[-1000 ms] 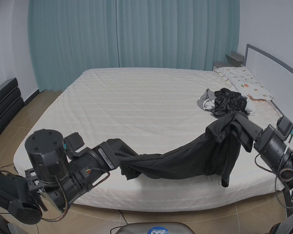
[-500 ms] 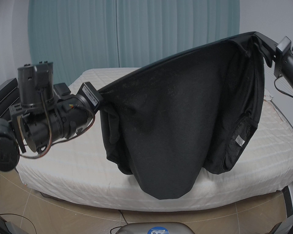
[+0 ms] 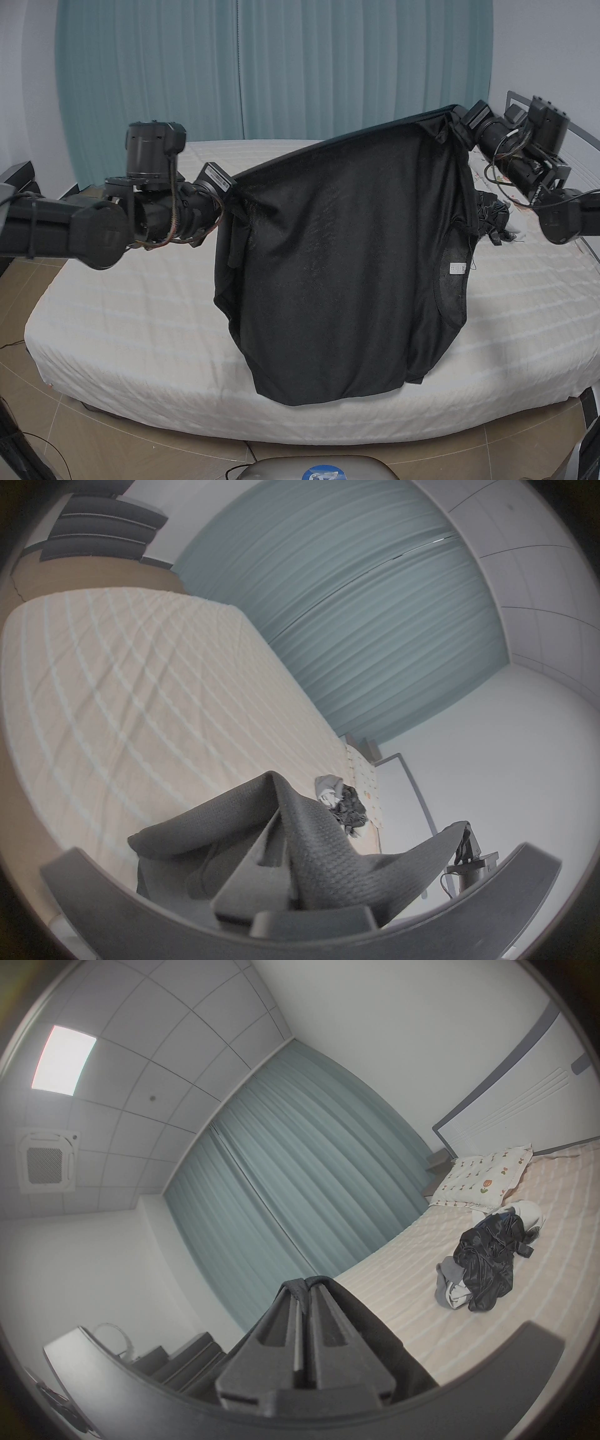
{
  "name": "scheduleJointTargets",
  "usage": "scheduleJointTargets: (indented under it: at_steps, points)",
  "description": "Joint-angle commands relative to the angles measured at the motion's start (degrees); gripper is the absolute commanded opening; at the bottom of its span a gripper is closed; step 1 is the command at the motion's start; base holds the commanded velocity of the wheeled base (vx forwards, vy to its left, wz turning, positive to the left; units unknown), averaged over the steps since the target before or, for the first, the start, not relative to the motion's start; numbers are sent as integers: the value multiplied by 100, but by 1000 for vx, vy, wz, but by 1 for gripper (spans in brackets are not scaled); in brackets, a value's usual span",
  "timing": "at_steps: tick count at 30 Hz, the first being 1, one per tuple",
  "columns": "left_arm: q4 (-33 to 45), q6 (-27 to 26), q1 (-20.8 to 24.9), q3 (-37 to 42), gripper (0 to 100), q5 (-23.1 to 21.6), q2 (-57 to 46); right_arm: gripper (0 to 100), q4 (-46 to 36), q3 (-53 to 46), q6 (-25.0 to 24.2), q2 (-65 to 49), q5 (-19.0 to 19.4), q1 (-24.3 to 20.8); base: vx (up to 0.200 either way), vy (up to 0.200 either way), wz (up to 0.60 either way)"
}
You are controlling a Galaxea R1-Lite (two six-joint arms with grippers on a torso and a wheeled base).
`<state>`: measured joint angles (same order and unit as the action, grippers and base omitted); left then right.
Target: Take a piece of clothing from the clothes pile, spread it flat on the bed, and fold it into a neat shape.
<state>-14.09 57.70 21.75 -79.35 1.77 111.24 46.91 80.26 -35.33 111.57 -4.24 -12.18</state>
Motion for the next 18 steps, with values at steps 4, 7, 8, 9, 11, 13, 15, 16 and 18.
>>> scheduleJointTargets:
  at_steps: [4, 7, 8, 9, 11, 13, 15, 16, 18]
  points:
    - [47, 40, -162, -1443, 0, 96, 2025, 0, 741, 631, 325, 1886, -455, 58, 150, 0, 0]
    - [73, 40, -162, -1891, 0, 210, 2367, 0, 837, 736, 334, 2176, -543, 49, 0, 0, 0]
    - [73, 40, -153, -2032, 0, 254, 2490, 0, 846, 736, 342, 2246, -543, 49, 0, 0, 0]
    - [82, 40, -153, -2208, 0, 280, 2622, 0, 837, 736, 342, 2326, -587, 49, 0, 0, 0]
    - [82, 40, -153, -2375, 0, 307, 2789, 0, 846, 754, 360, 2466, -683, 49, 0, 0, 0]
    - [65, 40, -145, -2480, 0, 342, 2930, 0, 925, 763, 395, 2616, -762, 49, 0, 0, 0]
    - [12, 49, -136, -2568, 0, 482, 3035, 0, 1110, 807, 413, 2730, -780, 49, 0, 0, 0]
    - [12, 49, -136, -2665, 0, 535, 3123, 0, 1163, 842, 413, 2783, -789, 49, 0, 0, 0]
    - [29, 57, -127, -2946, 0, 632, 3369, 0, 1180, 947, 422, 2906, -859, 66, 0, 0, 0]
